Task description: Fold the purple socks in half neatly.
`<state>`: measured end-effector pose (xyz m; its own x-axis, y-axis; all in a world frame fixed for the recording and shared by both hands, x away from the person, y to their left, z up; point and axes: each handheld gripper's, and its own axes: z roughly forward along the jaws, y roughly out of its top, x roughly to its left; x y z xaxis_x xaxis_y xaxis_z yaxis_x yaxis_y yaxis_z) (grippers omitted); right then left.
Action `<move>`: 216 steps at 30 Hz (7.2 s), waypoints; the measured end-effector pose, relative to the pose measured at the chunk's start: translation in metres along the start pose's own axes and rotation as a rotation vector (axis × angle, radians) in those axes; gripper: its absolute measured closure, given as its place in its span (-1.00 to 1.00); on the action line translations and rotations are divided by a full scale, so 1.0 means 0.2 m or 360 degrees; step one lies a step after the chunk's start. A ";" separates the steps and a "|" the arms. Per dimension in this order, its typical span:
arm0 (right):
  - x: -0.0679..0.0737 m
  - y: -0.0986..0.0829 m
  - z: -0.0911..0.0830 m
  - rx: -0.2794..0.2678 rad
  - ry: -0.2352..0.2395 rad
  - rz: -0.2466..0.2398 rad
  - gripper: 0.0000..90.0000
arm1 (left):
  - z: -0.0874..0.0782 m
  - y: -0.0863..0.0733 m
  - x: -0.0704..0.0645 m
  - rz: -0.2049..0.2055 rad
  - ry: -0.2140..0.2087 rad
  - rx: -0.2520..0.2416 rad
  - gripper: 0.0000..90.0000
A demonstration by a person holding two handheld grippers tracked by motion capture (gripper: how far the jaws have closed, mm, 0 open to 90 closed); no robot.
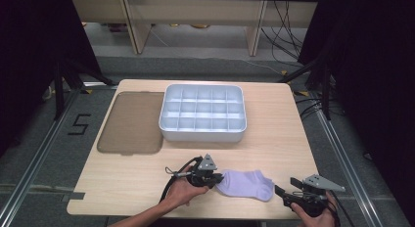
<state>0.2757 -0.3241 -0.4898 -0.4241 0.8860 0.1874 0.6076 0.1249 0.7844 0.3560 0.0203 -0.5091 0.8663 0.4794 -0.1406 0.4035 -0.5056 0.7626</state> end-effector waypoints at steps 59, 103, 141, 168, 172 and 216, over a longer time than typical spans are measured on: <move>0.74 0.36 0.90 0.0352 0.0545 -0.0561 0.97 | -0.52 -0.18 0.22 -0.0154 0.0092 -0.0197 0.90; 0.71 0.38 0.76 0.0353 0.0662 -0.0578 0.98 | -0.58 -0.15 0.22 -0.0245 0.0037 -0.0208 0.89; 0.52 0.40 0.64 0.0272 0.0535 -0.0468 0.90 | -0.28 -0.03 0.17 -0.0206 -0.0016 -0.0065 0.86; 0.46 0.40 0.55 0.0220 0.0507 -0.0449 0.88 | -0.38 0.04 0.18 -0.0250 -0.0114 -0.0184 0.44; 0.46 0.41 0.52 0.0206 0.0498 -0.0442 0.89 | -0.41 0.02 0.20 -0.0233 -0.0096 -0.0191 0.71; 0.57 0.33 0.67 0.0443 0.0487 -0.0594 0.93 | -0.20 -0.01 0.24 -0.0103 0.0031 -0.0001 0.99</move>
<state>0.3570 -0.1554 -0.4956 -0.7950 0.5941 0.1226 0.5157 0.5554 0.6523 0.3848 0.0736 -0.4927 0.8323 0.5252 -0.1774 0.4586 -0.4726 0.7525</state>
